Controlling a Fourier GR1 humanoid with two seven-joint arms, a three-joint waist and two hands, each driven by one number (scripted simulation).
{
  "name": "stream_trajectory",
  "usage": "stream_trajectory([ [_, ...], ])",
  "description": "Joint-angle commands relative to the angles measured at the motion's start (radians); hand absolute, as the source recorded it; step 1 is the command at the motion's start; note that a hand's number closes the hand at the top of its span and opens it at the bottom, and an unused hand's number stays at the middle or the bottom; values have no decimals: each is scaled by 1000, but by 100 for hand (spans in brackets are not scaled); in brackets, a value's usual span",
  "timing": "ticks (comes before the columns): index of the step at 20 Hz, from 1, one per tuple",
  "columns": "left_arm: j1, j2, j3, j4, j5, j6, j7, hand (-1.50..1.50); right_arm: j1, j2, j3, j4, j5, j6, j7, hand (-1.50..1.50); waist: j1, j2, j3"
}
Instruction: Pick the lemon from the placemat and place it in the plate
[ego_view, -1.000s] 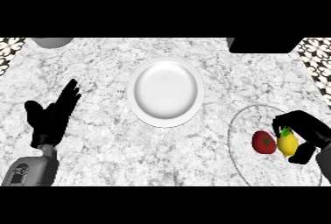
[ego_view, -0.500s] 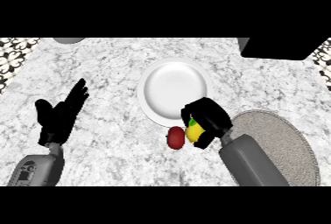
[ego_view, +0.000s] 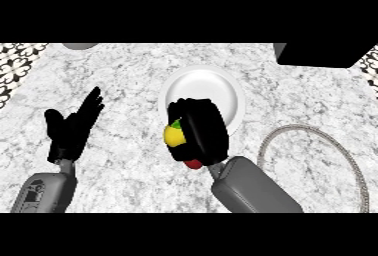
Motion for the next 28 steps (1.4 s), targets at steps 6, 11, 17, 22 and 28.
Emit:
stream_trajectory([
  [6,-29,-10,3,48,-17,6,-24,0,-249,9,198,125,-75,-265,521,150,-26,16,1],
  [11,35,-10,9,-32,-25,25,-3,0,-324,9,103,258,-130,-285,457,150,-45,13,2],
  [17,48,7,35,-41,1,-9,-14,0,-390,9,72,548,-224,-342,310,150,-32,19,2],
  [22,30,-20,25,-49,-25,34,7,0,-346,-3,-61,650,-366,-215,25,150,-43,19,3],
  [28,2,20,56,-51,10,-18,29,0,-371,9,-155,769,-524,-124,-166,-150,-32,23,3],
])
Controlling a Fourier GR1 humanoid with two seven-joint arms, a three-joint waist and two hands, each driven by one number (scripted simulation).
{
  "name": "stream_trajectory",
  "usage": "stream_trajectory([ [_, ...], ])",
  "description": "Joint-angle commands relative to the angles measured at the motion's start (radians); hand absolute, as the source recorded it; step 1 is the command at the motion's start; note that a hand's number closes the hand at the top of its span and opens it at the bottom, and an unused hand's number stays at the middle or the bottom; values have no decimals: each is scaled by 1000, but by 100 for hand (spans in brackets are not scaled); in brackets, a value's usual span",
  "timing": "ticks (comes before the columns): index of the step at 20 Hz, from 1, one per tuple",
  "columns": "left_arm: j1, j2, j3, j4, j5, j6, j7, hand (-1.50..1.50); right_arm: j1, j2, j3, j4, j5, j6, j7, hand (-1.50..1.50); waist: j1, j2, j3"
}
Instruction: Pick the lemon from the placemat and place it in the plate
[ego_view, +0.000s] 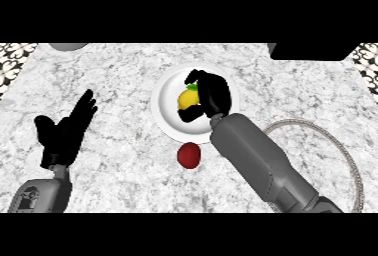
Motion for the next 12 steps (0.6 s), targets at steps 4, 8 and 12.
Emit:
stream_trajectory([
  [4,-24,16,22,30,0,-15,-3,0,-8,-24,-88,105,-63,-42,-332,-150,-9,-3,0],
  [8,-37,14,34,67,14,-27,-23,0,50,3,-82,-71,-158,-116,-477,-150,-9,-1,1],
  [12,-33,4,32,53,16,-15,10,0,61,3,-112,-244,-310,-50,-515,-150,-18,-8,0],
])
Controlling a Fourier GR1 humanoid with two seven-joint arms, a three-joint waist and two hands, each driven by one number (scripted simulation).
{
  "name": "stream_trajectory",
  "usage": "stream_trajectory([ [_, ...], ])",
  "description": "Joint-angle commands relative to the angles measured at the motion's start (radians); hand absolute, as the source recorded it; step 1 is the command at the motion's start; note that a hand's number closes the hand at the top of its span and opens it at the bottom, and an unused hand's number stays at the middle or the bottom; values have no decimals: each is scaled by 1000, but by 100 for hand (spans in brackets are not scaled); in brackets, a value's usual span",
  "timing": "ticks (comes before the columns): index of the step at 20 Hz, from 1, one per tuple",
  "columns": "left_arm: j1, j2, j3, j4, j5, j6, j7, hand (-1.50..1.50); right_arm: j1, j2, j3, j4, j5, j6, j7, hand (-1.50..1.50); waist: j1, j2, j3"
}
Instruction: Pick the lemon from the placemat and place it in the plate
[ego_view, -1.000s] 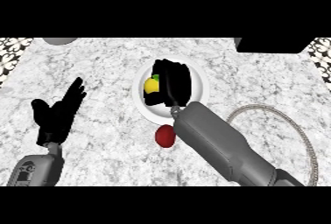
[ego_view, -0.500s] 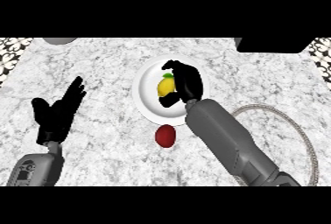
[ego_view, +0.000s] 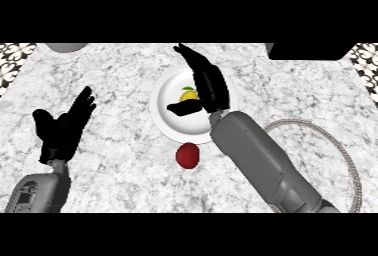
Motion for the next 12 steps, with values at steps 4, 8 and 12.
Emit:
stream_trajectory([
  [4,45,-15,-1,-40,-4,14,-3,0,52,1,-67,-223,-244,66,71,-150,-10,-10,0],
  [8,-1,0,8,-14,-3,3,18,0,140,1,-128,-218,-342,216,26,-150,-19,-5,-1],
  [12,13,0,24,1,8,-15,-11,0,102,-23,-218,-101,-375,338,-72,-150,-9,-1,-1],
])
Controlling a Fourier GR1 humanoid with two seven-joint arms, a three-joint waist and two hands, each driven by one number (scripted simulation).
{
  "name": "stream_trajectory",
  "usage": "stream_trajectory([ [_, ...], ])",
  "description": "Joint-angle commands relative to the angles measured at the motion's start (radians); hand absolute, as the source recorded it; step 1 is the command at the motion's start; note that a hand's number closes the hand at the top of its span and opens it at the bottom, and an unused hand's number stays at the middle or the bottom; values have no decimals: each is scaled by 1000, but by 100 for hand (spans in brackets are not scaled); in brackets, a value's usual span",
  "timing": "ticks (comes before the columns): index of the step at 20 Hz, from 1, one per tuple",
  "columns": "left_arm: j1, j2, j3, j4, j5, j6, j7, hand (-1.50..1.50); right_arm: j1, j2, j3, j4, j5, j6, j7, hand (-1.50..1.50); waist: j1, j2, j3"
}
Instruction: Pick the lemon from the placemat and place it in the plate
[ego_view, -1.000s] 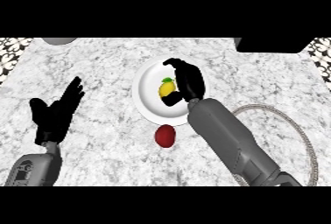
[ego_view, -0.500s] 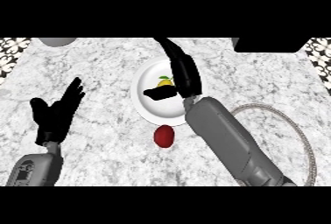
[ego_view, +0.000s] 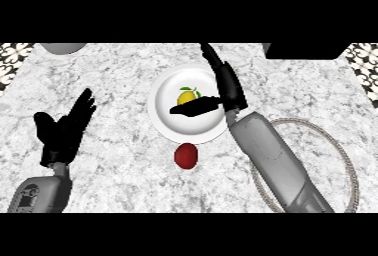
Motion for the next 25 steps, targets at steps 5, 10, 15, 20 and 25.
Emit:
stream_trajectory([
  [5,118,-20,-19,-109,-5,-19,-2,0,100,-62,-89,-1,-11,132,-136,-150,5,-1,0],
  [10,-1,-1,20,0,-30,-6,12,0,120,-60,-141,9,18,171,-177,-150,-1,0,0],
  [15,0,-22,7,-21,-37,-3,20,0,111,-110,-211,69,20,213,-235,-150,0,1,0],
  [20,32,-29,13,-35,-32,-13,3,0,197,-145,-196,-76,63,217,-124,-150,-4,-2,0],
  [25,29,-1,48,14,-13,-61,-35,0,154,-139,-219,-11,103,239,-124,-150,-1,0,0],
])
